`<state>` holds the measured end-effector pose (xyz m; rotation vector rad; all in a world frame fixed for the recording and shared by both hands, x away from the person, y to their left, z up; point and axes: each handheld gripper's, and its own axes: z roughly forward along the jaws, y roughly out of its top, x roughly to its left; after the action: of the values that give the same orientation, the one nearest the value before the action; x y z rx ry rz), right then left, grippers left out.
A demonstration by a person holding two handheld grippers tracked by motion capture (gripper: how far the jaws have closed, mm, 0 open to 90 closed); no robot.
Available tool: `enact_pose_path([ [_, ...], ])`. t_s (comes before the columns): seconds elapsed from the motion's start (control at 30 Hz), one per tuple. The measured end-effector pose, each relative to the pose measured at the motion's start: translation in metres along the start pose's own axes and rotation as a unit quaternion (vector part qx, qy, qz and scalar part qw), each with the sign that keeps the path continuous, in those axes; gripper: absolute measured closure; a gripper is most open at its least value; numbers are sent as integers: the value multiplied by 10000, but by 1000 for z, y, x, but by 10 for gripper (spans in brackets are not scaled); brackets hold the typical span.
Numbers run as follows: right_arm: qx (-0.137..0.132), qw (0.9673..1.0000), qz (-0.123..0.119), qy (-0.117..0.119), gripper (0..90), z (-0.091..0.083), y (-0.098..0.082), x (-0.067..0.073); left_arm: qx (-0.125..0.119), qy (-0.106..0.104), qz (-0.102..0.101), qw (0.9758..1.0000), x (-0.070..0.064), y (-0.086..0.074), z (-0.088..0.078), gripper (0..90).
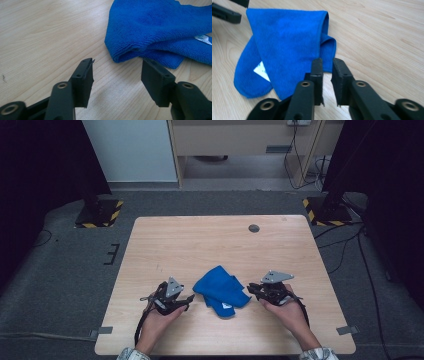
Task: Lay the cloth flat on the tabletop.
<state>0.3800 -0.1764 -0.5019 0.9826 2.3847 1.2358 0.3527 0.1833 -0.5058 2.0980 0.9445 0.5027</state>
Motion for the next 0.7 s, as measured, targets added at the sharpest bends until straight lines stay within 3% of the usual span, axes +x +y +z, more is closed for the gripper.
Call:
enact_pose_path([
  [0.13,101,9999,5,52,830,0,-7,0,-137,-24,-97,9999,1,3,0,504],
  [0.23,131,9999,37,82,781,-1,-11,1,-201,9,-83,9998,0,7,4,516],
  [0.3,135,9997,103,169,719,-3,-14,2,-214,-115,-87,9997,-1,10,9,514],
  [0.43,187,9995,134,231,643,-3,-19,5,-126,-213,39,9997,-3,14,18,518],
  [0.57,364,9988,113,316,551,5,-22,7,-56,-138,61,9999,0,16,28,559],
  [0.7,475,9983,41,350,521,10,-24,9,19,-131,166,9998,0,19,35,603],
])
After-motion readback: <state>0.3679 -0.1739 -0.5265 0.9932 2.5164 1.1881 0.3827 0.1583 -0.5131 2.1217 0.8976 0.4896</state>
